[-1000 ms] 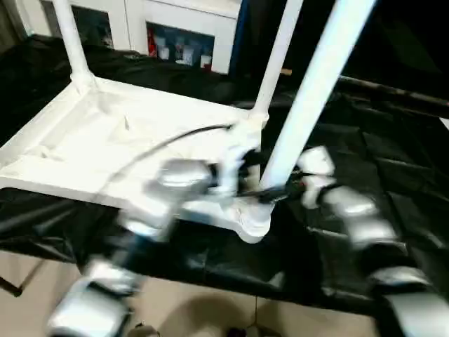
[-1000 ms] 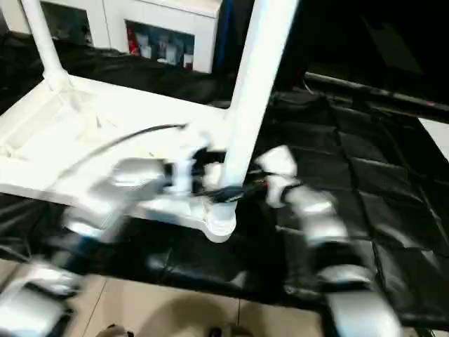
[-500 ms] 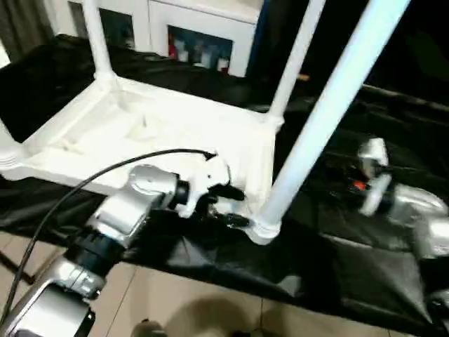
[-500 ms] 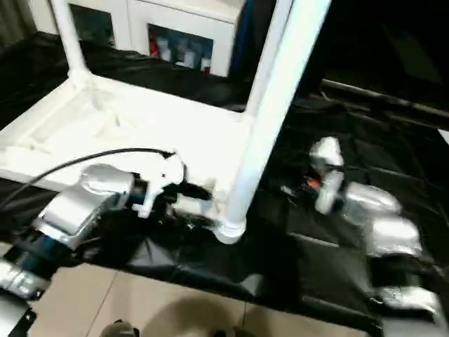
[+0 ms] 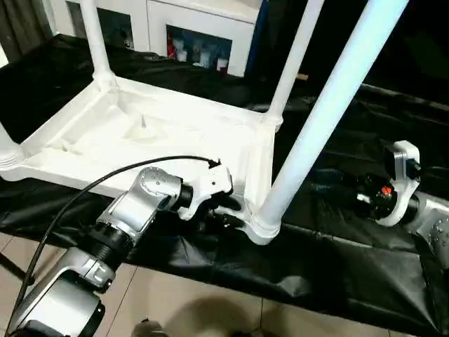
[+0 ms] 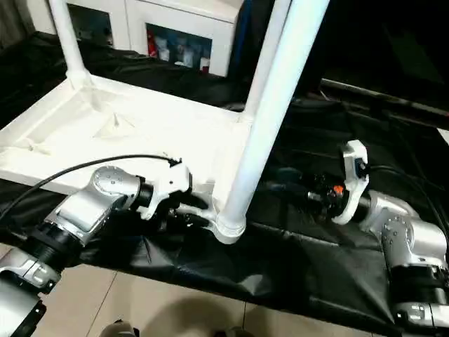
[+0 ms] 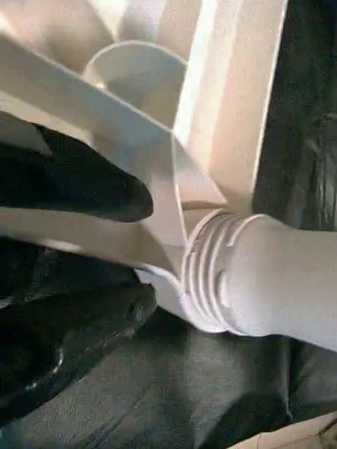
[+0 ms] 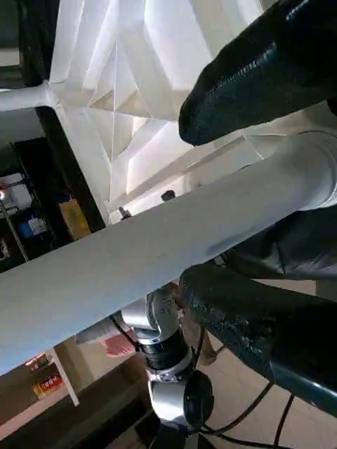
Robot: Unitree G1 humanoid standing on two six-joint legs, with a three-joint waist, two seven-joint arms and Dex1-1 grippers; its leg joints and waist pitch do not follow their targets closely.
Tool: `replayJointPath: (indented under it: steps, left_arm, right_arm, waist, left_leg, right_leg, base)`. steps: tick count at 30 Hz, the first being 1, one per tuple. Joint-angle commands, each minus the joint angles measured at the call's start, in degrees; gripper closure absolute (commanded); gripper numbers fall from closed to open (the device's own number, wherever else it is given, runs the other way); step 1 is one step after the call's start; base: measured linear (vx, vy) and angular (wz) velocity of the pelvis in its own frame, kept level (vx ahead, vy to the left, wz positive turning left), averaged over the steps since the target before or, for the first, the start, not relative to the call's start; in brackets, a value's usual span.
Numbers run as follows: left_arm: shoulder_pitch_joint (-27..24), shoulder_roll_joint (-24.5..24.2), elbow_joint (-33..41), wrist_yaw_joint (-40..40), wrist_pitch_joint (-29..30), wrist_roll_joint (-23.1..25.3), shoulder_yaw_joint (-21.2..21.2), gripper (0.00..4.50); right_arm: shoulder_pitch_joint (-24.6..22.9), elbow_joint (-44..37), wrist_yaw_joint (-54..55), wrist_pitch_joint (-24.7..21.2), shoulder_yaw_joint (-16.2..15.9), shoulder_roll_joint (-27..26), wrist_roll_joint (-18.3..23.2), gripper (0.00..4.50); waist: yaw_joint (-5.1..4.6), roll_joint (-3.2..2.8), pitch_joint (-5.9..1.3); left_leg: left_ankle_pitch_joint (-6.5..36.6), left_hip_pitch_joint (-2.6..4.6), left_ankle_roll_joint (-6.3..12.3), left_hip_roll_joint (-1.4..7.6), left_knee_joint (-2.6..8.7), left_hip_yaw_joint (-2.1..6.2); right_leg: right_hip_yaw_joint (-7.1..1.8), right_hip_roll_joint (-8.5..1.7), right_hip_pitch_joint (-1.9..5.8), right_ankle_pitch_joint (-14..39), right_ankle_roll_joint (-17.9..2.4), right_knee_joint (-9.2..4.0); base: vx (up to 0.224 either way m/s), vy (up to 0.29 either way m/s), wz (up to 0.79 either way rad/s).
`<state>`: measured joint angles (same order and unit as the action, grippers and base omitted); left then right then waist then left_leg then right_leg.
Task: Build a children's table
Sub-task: Rotate leg to tighten
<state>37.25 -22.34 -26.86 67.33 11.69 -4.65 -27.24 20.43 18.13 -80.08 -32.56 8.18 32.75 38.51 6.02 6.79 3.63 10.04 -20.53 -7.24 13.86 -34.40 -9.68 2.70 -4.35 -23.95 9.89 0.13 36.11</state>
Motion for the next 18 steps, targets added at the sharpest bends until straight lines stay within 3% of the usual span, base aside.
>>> replayJointPath:
  steps: [1,11,15,18]
  left_arm:
    - [1.7,0.7,-0.7,0.7,-1.2,0.7,-0.5,3.07]
    - [3.0,1.0,-3.8,1.1,-2.7,2.9,-0.5,4.02]
    - [3.3,1.1,-5.1,-0.1,-2.4,4.1,-0.5,4.37]
    - [3.4,1.6,-6.6,-2.9,-1.4,5.4,0.1,4.44]
  right_arm:
    - [0.0,-1.1,0.5,-0.9,0.5,1.2,0.4,1.27]
    - [-0.5,-2.8,1.5,-2.2,0.6,1.1,0.6,1.27]
    - [-0.3,-2.6,2.4,-1.4,0.6,0.8,-0.2,1.27]
    - [0.4,-0.2,6.5,3.8,0.3,-0.8,-4.2,1.27]
  waist:
    - [0.28,-0.41,-4.08]
    - [0.63,-0.39,-4.12]
    - [0.60,-0.31,-3.94]
    - [0.55,-0.15,-3.85]
  left_leg:
    - [13.4,0.14,0.66,-0.71,3.92,-0.80]
    - [13.1,0.09,0.46,-0.70,3.95,-0.78]
    - [14.1,0.15,0.31,-0.71,4.01,-0.75]
    - [14.8,0.13,-0.11,-0.77,3.97,-0.71]
  right_leg:
    - [-1.27,-2.58,2.91,18.9,-9.6,-5.01]
    - [-1.27,-2.63,2.98,18.2,-9.5,-4.93]
    - [-1.20,-2.71,2.84,21.1,-8.7,-5.24]
    - [-1.13,-2.83,2.61,24.6,-7.2,-5.57]
  base:
    - [0.000,0.000,0.00]
    - [0.000,0.000,0.00]
    - [0.000,0.000,0.00]
    - [0.000,0.000,0.00]
